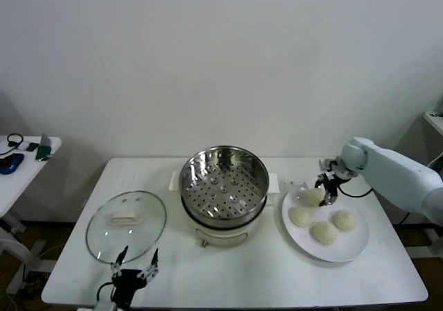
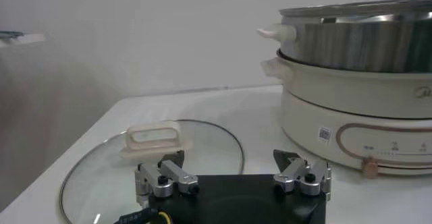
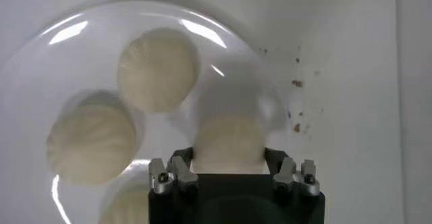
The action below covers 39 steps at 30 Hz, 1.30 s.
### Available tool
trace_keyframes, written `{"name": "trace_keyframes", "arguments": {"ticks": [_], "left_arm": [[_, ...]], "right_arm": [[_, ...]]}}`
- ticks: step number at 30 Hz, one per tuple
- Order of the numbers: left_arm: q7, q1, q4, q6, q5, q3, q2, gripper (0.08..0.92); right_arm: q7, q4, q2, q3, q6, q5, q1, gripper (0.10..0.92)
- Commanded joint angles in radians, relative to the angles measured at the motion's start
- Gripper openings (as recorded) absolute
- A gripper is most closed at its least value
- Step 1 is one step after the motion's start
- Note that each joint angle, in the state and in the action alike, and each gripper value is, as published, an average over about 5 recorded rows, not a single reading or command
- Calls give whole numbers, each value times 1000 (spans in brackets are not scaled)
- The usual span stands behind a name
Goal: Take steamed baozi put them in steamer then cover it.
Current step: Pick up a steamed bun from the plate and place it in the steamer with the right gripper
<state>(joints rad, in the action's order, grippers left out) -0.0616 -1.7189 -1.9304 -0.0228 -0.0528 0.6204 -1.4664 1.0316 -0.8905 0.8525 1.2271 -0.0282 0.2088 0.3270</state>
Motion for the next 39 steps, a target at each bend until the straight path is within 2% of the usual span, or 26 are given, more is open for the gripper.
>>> {"name": "trace_keyframes", "arguments": {"ticks": [1,6,9,15,19,24,29,39], "left_arm": [[1,-10,-21,0,4,-1,2,823],[1,-16,-28,3,5,-2,10,823],[2,-17,-28,7,5,-1,12,823],[3,-11,-32,12,1,5,10,823],[4,-7,-31,12,-2,10,9,823],[4,-2,-22,15,-2,8,9,823],[4,5,-13,15,-2,5,10,823],[4,11,8,23,0,4,17,823]], "right_arm": [[29,-224,12,281,111,153,465,715],[42,-323,138,355,233,241,665,716],[36,-352,234,351,340,240,702,717],[-18,-393,391,345,507,32,626,721],[-66,-314,440,307,597,-159,500,721],[-122,-128,472,226,702,-367,320,721],[-158,-7,502,170,744,-444,194,721],[-180,128,575,125,795,-481,114,720]]}}
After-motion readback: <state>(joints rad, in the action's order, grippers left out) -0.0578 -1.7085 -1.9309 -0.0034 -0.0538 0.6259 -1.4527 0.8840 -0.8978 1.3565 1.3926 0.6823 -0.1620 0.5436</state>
